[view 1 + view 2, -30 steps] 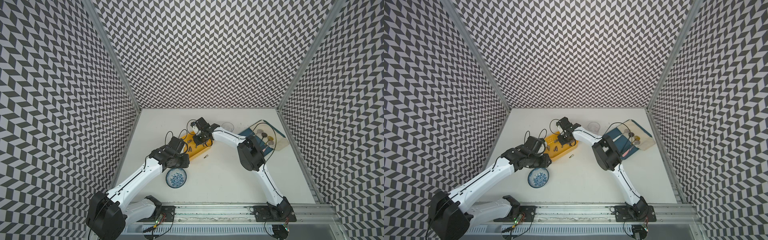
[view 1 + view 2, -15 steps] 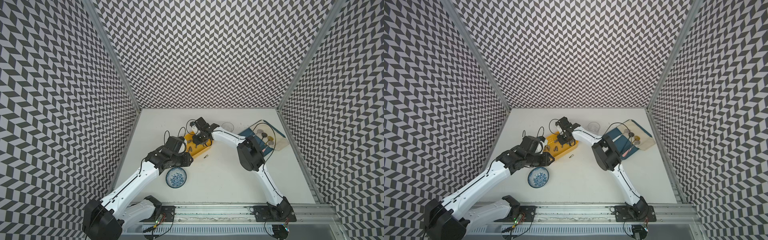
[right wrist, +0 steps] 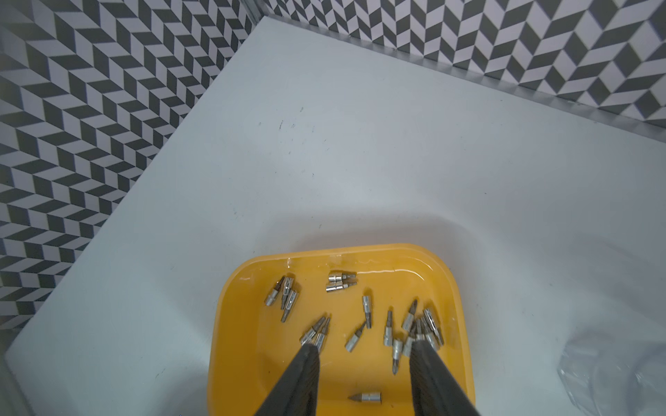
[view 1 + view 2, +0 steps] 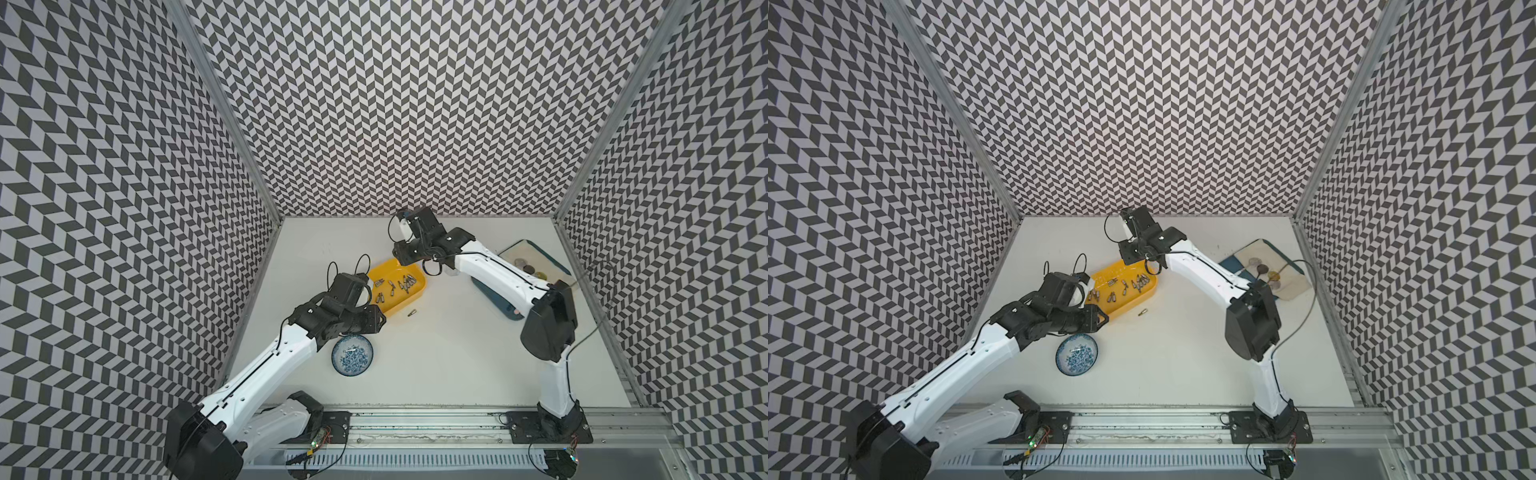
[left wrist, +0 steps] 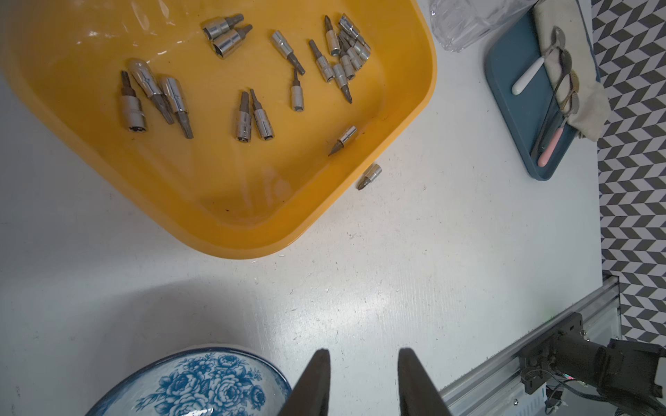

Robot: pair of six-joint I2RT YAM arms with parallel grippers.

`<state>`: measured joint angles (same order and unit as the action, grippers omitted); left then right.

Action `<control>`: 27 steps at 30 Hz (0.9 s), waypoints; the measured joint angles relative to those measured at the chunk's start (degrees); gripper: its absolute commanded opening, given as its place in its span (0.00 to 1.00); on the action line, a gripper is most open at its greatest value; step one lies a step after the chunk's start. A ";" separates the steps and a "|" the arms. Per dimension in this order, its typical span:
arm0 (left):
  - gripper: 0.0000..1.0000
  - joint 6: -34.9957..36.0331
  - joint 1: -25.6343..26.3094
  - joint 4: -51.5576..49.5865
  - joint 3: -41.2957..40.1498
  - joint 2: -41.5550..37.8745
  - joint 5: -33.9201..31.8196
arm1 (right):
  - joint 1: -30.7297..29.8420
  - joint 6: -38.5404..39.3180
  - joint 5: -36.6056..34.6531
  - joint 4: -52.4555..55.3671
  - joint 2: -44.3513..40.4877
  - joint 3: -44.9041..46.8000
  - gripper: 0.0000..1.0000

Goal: Put the bit on the desktop into the storage box
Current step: Place the screwdriver bit in the storage box, then pick up the screwdriver bit from the center of the board.

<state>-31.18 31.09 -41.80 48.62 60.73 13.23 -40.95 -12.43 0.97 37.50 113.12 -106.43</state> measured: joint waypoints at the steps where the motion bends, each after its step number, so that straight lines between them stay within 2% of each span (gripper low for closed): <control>1: 0.35 0.02 -0.02 0.00 -0.22 -0.04 0.00 | 0.00 -0.81 -0.15 -0.09 -2.51 3.28 0.46; 5: 0.36 0.02 -0.13 0.00 -0.59 -0.04 0.07 | 0.00 -3.82 -0.17 -0.66 -9.07 16.39 0.46; 11: 0.36 0.07 -0.37 0.07 -0.74 0.07 0.17 | 0.00 -7.02 1.33 -0.83 -10.36 28.46 0.46; 21: 0.36 0.20 -0.37 0.17 -0.94 0.33 0.22 | -0.52 -8.48 2.89 -4.68 -10.10 31.69 0.46; 27: 0.36 0.22 -0.37 0.20 -1.29 0.44 0.52 | -0.79 -8.63 3.61 -6.91 -6.99 32.02 0.46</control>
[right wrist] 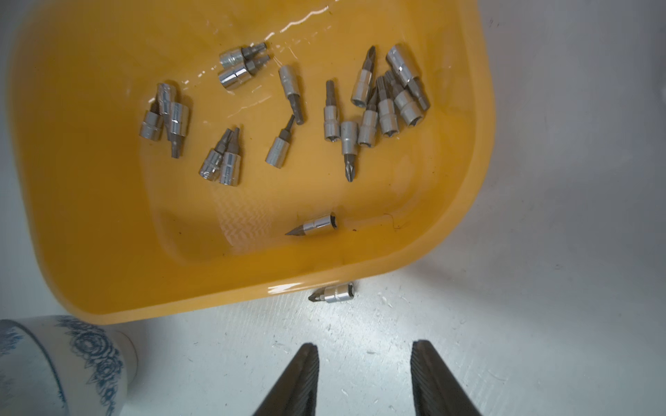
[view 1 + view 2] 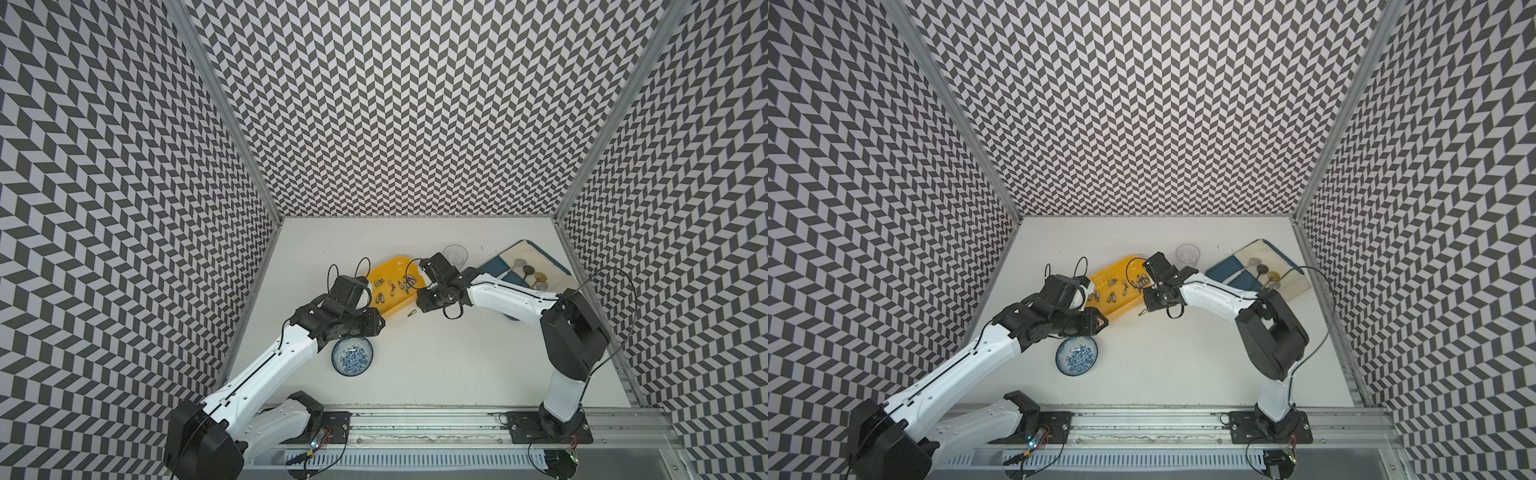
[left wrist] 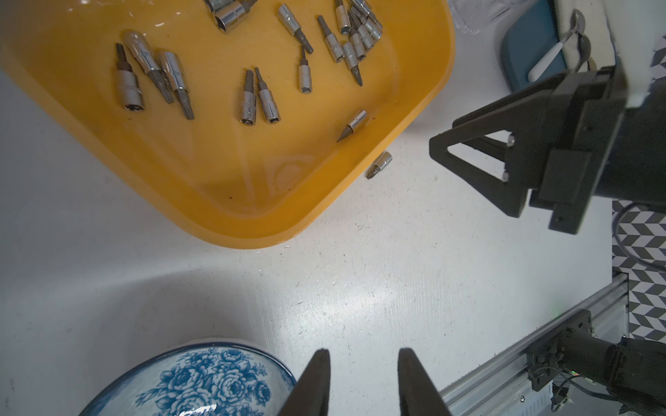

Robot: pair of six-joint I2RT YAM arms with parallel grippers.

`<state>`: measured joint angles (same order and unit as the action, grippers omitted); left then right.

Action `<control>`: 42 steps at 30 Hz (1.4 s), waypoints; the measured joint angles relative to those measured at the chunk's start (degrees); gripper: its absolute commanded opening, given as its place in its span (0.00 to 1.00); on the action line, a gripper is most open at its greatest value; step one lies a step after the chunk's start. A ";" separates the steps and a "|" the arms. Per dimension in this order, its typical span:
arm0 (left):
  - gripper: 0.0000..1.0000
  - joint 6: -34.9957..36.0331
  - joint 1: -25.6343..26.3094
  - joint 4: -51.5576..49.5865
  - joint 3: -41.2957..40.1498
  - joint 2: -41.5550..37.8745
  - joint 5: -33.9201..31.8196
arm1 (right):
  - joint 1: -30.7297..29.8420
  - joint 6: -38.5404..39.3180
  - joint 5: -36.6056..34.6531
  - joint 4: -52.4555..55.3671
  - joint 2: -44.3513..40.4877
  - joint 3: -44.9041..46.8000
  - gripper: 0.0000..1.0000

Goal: Put the bit on the desktop into the storage box
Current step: Pick up the screwdriver bit from the center of the board.

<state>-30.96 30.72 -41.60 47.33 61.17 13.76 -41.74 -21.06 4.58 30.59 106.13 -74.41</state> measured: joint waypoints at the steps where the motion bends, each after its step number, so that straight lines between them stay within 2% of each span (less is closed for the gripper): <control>1: 0.36 0.00 -0.02 0.00 -0.02 0.00 0.04 | -0.02 0.00 0.07 -0.17 0.61 0.00 0.46; 8: 0.36 0.00 -0.02 0.00 -0.02 0.02 0.11 | -0.94 0.02 -0.15 -0.66 4.07 -0.07 0.46; 18: 0.35 0.00 -0.02 0.09 -0.52 0.02 0.44 | -4.04 -0.44 -3.52 -3.39 4.61 -0.11 0.45; 42: 0.35 0.00 -0.11 0.55 -1.90 0.02 0.96 | -4.70 -2.01 -9.25 -9.62 7.26 1.25 0.44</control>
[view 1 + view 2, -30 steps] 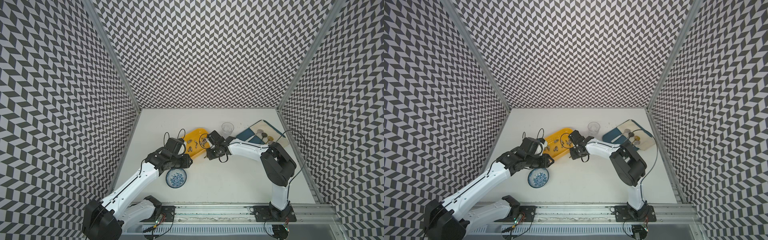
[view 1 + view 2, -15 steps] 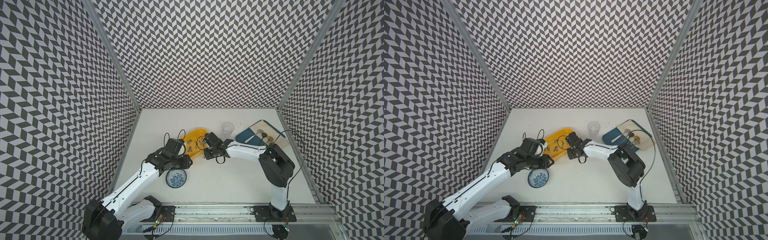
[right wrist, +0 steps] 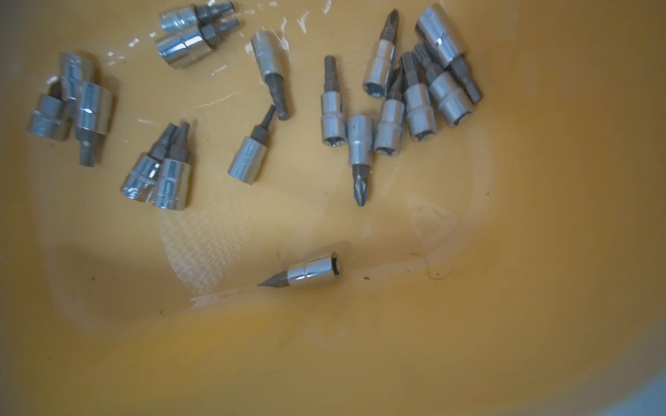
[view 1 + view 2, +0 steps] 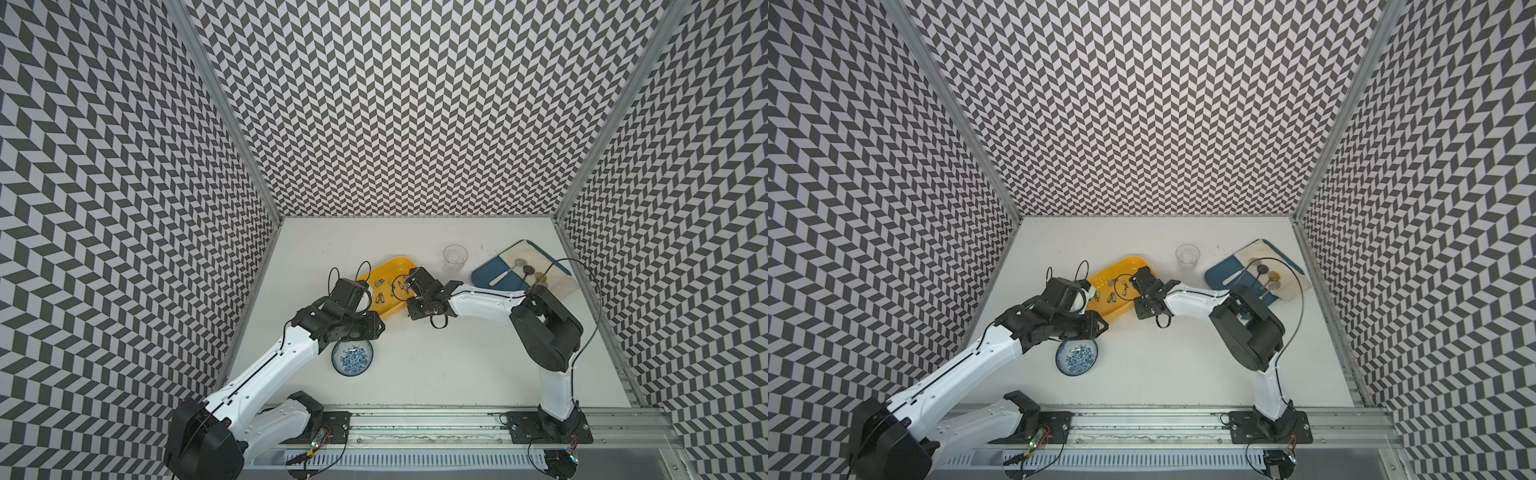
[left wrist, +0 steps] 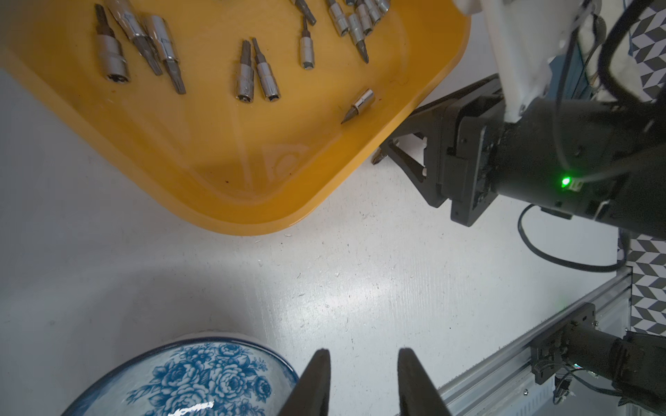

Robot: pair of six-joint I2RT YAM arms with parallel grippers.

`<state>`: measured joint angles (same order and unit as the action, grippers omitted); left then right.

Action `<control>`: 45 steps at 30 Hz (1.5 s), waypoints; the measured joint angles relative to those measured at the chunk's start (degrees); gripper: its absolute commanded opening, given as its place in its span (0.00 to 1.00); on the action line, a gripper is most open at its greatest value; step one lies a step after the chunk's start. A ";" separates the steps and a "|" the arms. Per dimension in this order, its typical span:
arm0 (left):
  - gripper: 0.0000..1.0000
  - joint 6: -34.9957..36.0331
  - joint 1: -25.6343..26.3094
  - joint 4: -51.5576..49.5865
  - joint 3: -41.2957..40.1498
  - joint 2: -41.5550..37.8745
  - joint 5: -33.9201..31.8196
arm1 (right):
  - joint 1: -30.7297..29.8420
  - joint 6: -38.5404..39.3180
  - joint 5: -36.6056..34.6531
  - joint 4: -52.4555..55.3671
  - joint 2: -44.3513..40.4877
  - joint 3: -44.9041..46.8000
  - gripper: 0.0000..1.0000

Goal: Put the bit on the desktop into the storage box
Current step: Pick up the screwdriver bit from the center of the board.

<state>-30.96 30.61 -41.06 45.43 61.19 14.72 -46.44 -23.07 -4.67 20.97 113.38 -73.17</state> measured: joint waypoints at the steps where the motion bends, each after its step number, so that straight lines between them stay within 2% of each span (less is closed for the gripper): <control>1: 0.35 0.00 0.00 0.02 0.00 -0.02 0.00 | -0.04 0.09 -0.17 0.00 0.09 0.02 0.44; 22: 0.35 -0.02 -0.02 0.68 0.00 -0.02 0.22 | -0.81 0.96 -3.43 -0.50 -2.54 4.39 0.41; 36: 0.35 -0.22 0.00 0.79 -0.81 -0.13 0.42 | -0.81 2.27 -3.23 0.44 -2.54 4.31 0.23; 40: 0.35 -0.22 0.00 0.79 -0.81 -0.17 0.59 | -0.81 2.56 -3.02 0.55 -2.47 4.17 0.12; 45: 0.35 -0.22 -0.02 0.79 -0.81 -0.50 0.63 | -0.70 2.49 -2.40 0.52 -2.47 4.11 0.06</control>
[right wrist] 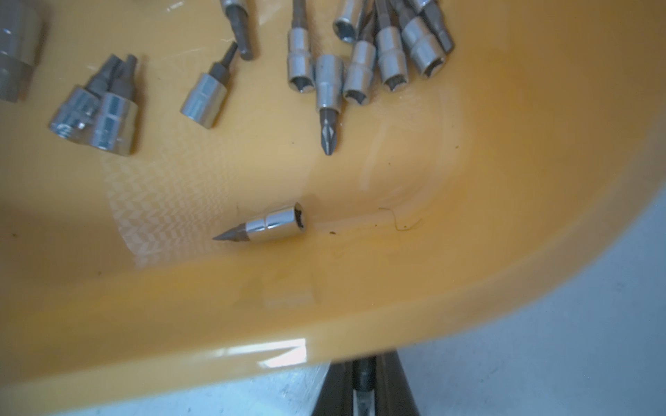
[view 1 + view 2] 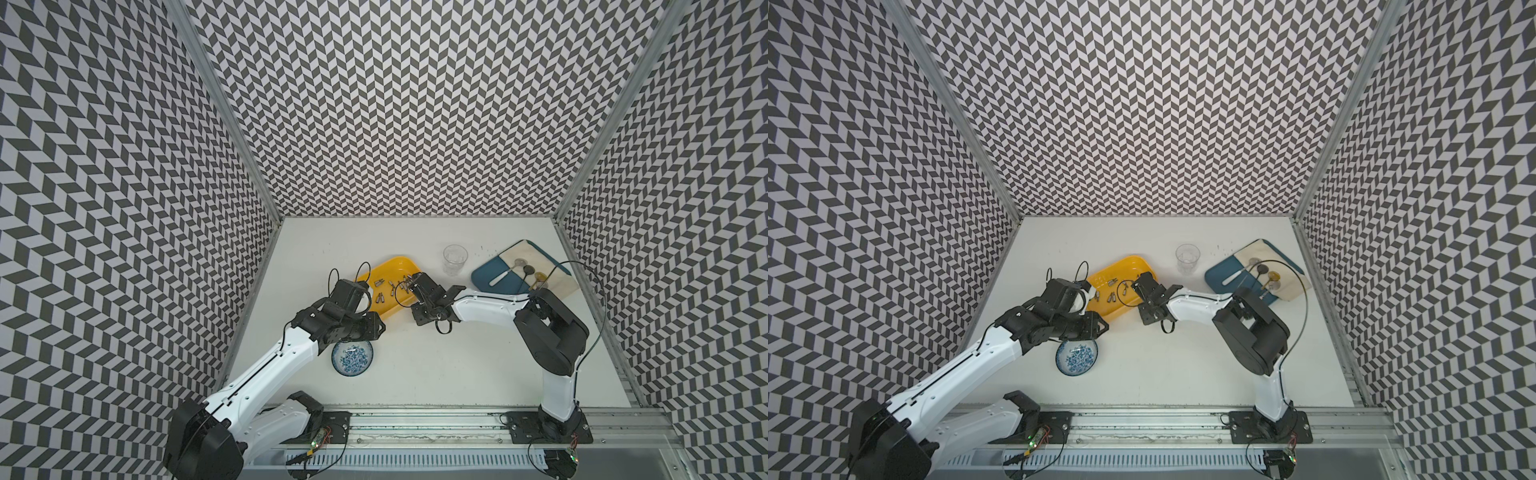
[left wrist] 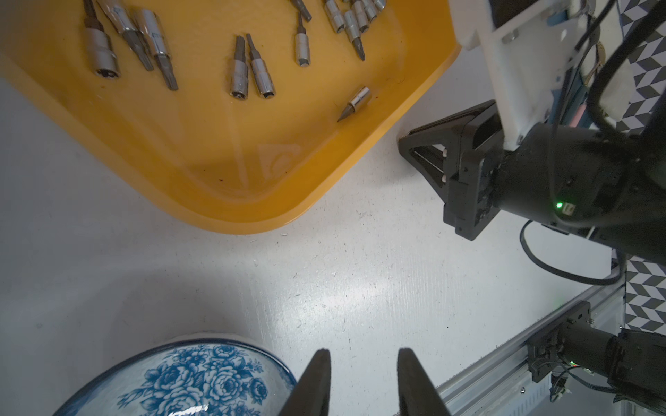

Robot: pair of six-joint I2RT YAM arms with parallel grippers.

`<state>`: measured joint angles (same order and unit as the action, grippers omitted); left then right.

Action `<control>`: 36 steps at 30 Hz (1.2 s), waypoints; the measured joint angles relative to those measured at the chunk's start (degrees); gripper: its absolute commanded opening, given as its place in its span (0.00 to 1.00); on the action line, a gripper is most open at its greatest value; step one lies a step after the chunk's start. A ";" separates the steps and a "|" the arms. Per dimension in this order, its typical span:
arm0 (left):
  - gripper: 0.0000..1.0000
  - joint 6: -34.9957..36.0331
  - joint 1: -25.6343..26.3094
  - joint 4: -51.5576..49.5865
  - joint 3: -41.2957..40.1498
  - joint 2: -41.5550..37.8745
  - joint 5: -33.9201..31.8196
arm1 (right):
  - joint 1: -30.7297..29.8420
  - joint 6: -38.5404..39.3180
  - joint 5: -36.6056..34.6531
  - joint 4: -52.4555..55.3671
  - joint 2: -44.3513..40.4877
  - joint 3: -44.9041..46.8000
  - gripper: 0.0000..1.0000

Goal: Put the bit on the desktop into the storage box
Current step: Pick up the screwdriver bit from the center of the board, then place the screwdriver bit in the storage box.

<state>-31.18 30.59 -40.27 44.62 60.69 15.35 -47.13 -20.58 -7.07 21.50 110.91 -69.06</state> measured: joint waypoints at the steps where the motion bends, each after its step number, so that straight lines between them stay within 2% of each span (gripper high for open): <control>1: 0.35 0.00 0.02 0.00 0.00 -0.02 0.00 | 0.04 0.00 0.11 0.00 0.00 0.00 0.06; 3: 0.35 0.00 0.00 0.00 0.00 -0.07 -0.02 | 0.07 0.00 0.26 0.00 0.00 0.00 0.00; 8: 0.35 0.00 0.02 0.00 -0.07 -0.11 0.00 | 0.07 -0.04 1.11 -0.07 -1.51 1.66 0.00; 15: 0.35 0.00 0.02 0.24 -0.17 -0.31 0.42 | 0.07 -0.68 1.86 4.68 -9.62 5.75 0.00; 19: 0.35 0.00 0.02 0.68 -0.37 -0.31 0.66 | 0.07 -0.59 1.68 7.08 -13.70 2.60 0.00; 23: 0.35 -0.09 0.02 0.83 -0.98 -0.31 0.87 | 0.07 -0.15 1.77 8.02 -14.27 -4.04 0.00; 27: 0.35 -0.50 0.02 0.85 -1.36 -0.52 0.90 | 0.09 1.18 2.89 9.27 -10.16 -13.97 0.00; 30: 0.35 -0.76 0.02 0.79 -1.79 -1.20 0.90 | 0.20 2.43 4.33 9.60 -3.37 -22.77 0.00; 36: 0.35 -1.36 -0.02 0.79 -1.81 -2.12 0.87 | 1.20 3.69 7.61 10.64 9.66 -34.12 0.00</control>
<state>-32.53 30.57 -39.48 42.81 58.57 16.23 -45.93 -16.88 0.54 32.14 120.57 -103.18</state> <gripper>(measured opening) 0.351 0.113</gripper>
